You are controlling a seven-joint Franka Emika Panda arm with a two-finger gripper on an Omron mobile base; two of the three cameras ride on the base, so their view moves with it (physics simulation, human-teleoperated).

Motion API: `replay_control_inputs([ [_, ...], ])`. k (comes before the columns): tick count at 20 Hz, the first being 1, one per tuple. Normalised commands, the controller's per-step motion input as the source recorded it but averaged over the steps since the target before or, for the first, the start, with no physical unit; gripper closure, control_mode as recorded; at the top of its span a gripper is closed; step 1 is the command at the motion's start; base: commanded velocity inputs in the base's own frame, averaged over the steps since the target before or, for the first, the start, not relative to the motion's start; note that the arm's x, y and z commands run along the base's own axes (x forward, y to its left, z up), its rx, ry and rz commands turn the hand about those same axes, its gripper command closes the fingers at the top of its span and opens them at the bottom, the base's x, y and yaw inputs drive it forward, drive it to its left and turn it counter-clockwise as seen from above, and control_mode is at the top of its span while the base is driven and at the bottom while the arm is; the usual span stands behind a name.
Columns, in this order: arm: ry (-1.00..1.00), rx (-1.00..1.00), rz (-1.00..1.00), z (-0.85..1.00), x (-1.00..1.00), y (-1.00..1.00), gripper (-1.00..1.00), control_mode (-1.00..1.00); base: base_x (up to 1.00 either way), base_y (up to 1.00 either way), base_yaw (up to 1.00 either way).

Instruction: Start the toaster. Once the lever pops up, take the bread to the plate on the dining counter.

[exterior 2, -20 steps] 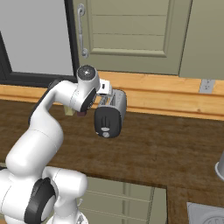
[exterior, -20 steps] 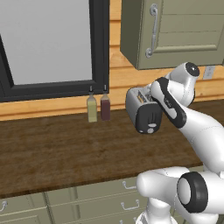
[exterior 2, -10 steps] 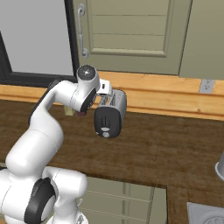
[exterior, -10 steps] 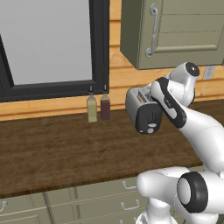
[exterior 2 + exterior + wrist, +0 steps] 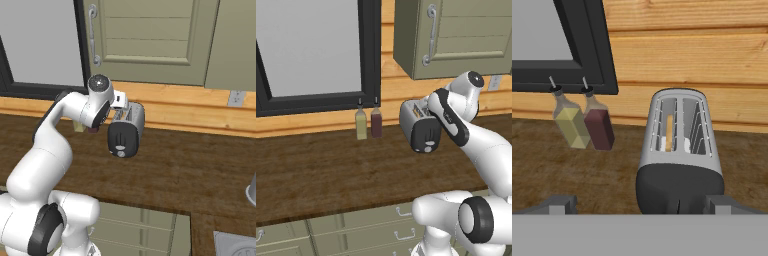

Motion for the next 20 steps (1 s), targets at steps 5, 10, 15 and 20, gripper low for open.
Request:
replay_control_inputs([
  [5, 0.00, 0.00, 0.00, 0.00, 0.00, 0.00, -1.00, -1.00, 0.00, 0.00, 0.00],
  [10, 0.00, 0.00, 0.00, 0.00, 0.00, 0.00, -1.00, -1.00, 0.00, 0.00, 0.00],
  [15, 0.00, 0.00, 0.00, 0.00, 0.00, 0.00, -1.00, -1.00, 0.00, 0.00, 0.00],
  [20, 0.00, 0.00, 0.00, 0.00, 0.00, 0.00, -1.00, -1.00, 0.00, 0.00, 0.00],
])
